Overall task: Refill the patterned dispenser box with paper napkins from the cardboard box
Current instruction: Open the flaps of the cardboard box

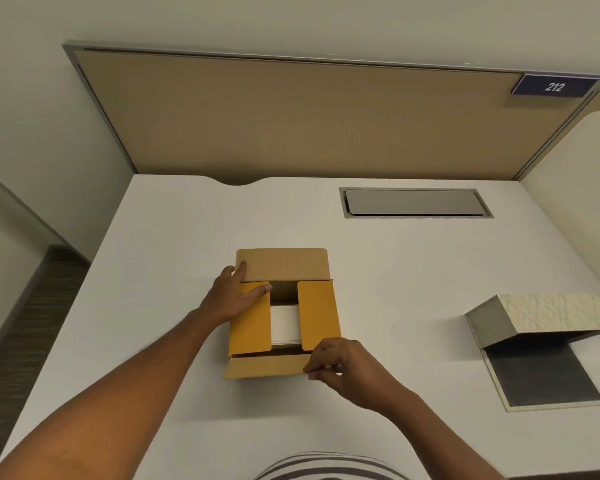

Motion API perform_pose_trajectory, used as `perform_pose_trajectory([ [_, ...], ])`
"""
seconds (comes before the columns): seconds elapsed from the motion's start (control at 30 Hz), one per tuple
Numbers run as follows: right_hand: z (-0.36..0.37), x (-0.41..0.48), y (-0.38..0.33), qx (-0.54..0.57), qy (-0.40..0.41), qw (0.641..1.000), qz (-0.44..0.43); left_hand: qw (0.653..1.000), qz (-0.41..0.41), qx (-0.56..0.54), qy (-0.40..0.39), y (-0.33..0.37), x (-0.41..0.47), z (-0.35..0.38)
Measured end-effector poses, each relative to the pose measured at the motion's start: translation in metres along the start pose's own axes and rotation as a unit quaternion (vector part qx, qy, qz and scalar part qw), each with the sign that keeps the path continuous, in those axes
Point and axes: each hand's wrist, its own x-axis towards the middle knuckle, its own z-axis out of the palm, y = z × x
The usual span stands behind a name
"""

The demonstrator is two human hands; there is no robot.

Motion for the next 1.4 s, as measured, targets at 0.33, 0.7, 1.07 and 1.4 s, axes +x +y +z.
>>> perform_pose_trajectory([
  [0.33, 0.032, -0.002, 0.014, -0.206, -0.09, 0.974, -0.012, 1.0, -0.023, 0.002, -0.004, 0.014, -0.01, 0.015],
  [0.7, 0.039, 0.037, 0.006, -0.236, 0.148, 0.947, 0.163, 0.997, -0.041, 0.057, 0.036, 0.022, -0.019, 0.033],
  [1.07, 0.036, 0.048, -0.002, -0.093, 0.151, 0.938, 0.298, 0.997, -0.047, -0.06, -0.017, 0.018, -0.014, 0.016],
  [1.4, -0.001, 0.038, -0.007, -0.015, 0.206, 0.923, 0.324, 0.974, -0.042, -0.212, -0.066, 0.002, -0.027, -0.027],
])
